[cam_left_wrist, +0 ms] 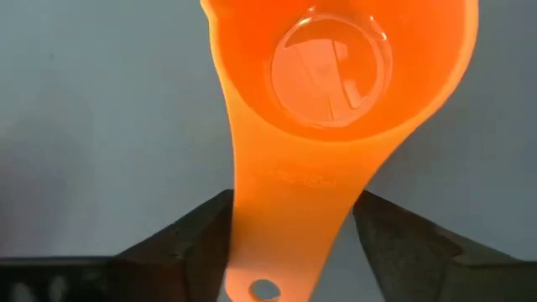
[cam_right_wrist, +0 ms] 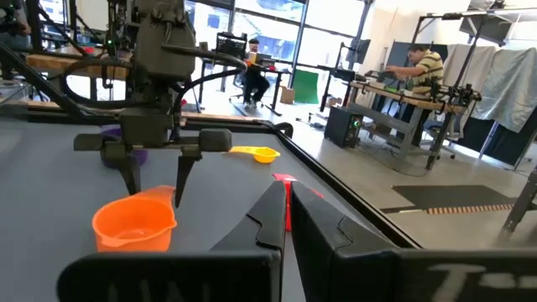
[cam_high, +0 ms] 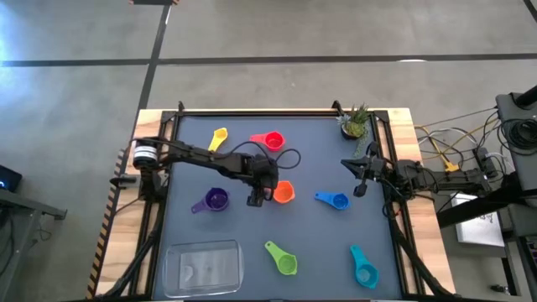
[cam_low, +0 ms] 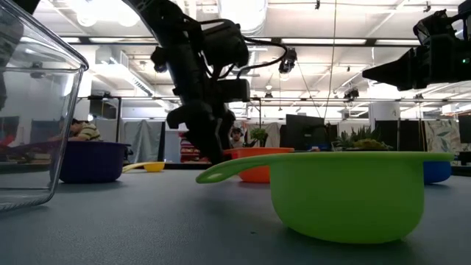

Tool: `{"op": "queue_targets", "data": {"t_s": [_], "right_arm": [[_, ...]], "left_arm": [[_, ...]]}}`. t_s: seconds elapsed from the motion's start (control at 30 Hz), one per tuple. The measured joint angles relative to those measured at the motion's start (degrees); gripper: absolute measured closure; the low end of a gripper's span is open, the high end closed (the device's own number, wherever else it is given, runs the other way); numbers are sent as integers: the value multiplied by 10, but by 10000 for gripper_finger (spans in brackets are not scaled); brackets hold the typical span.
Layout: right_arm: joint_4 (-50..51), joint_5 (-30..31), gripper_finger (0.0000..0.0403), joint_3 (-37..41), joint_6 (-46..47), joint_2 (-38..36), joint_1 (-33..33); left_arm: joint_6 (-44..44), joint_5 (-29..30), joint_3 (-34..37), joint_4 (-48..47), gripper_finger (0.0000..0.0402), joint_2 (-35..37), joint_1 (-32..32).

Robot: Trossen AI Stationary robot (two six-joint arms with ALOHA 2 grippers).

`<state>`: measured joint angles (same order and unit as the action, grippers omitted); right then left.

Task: Nest measuring cups in basket
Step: Stack the orange measuring cup on top of the violet measuring cup

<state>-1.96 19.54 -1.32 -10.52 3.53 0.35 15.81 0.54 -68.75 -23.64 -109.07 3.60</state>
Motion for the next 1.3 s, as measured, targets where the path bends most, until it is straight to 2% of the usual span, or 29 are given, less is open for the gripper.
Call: {"op": "queue_targets", "data": {"t_s": [0.2, 0.3, 0.43, 0.6, 0.77, 0.97, 1.1, 1.3], "right_arm": [[0, 0, 394, 0, 0, 0, 0], [0, 0, 394, 0, 0, 0, 0], [0, 0, 394, 0, 0, 0, 0], [0, 0, 394, 0, 0, 0, 0], [0, 0, 394, 0, 0, 0, 0], [0, 0, 394, 0, 0, 0, 0], [0, 0, 394, 0, 0, 0, 0], [0, 0, 394, 0, 0, 0, 0]], "left_arm": [[-7, 0, 0, 0, 284, 4, 0], [-27, 0, -3, -5, 284, 4, 0], [-33, 0, -35, -66, 288, 4, -5], [-39, 1, -70, -120, 345, 8, -7], [-46, 2, -70, -143, 397, 21, -8], [-48, 12, -62, -141, 401, 32, -11], [-50, 73, -62, -175, 401, 56, -25], [-133, 168, -24, -245, 401, 145, -61]]}}
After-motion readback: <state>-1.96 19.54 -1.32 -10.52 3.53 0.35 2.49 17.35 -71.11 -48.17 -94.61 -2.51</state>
